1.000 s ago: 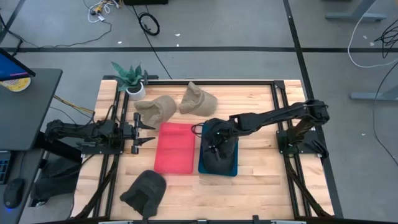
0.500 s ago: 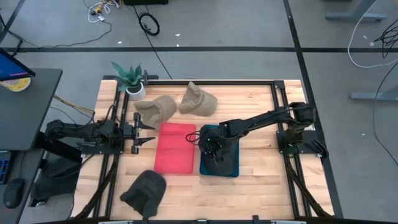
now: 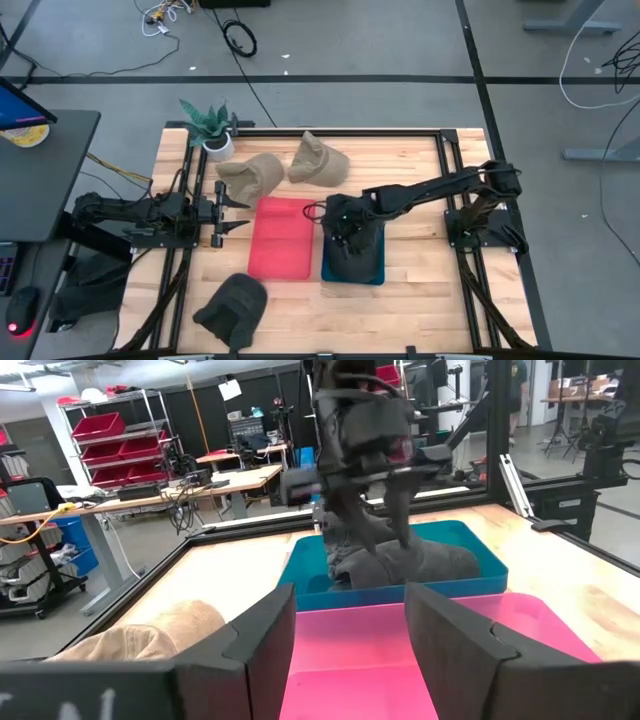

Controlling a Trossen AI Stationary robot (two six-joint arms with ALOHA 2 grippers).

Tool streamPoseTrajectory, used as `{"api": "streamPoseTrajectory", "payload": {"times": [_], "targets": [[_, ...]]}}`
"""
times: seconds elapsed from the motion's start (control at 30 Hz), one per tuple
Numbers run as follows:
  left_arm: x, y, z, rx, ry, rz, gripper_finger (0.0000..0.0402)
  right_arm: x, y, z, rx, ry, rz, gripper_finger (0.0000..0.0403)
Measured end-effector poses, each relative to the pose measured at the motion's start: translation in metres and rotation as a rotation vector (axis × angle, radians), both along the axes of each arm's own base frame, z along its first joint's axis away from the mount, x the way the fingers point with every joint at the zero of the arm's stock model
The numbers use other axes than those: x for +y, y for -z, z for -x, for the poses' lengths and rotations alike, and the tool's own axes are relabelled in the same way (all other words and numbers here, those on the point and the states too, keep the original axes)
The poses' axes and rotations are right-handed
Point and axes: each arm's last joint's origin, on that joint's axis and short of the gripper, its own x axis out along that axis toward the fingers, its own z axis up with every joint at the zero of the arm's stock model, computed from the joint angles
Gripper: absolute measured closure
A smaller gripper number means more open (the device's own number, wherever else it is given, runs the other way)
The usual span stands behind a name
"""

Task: Pick & Place hat
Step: Put the black cap into the blue bin

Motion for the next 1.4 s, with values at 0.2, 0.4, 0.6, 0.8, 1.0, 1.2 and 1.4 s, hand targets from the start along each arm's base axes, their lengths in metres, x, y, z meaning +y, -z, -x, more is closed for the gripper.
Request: {"api": "streamPoseTrajectory", "payload": {"times": [0.2,0.4,0.6,0.8,1.0,1.2,1.4], "targets": [[0.0,0.0,0.0,0.001,0.0,0.0,0.0209,-0.015,-0.016,-0.003,-0.115,0.078,0.067,0.0241],[0.0,0.0,0.0,0.0,0.0,0.0,0.0209,-0.048,-0.032,-0.004,-0.231,0.143,0.099,0.024],[0.0,0.0,0.0,0.0,0.0,0.0,0.0209,-0.08,-0.047,-0.001,-0.322,0.228,0.103,0.024],[0.0,0.0,0.0,0.0,0.0,0.0,0.0209,-0.096,-0.055,0.006,-0.343,0.265,0.09,0.024],[0.0,0.0,0.0,0.0,0.0,0.0,0.0209,-0.096,-0.073,0.022,-0.383,0.248,0.044,0.024],[0.0,0.0,0.0,0.0,0.0,0.0,0.0209,-0.091,-0.07,0.064,-0.556,0.28,0.023,0.0252],[0.0,0.0,0.0,0.0,0.0,0.0,0.0209,-0.077,-0.055,0.115,-0.768,0.224,-0.066,0.0271]]}}
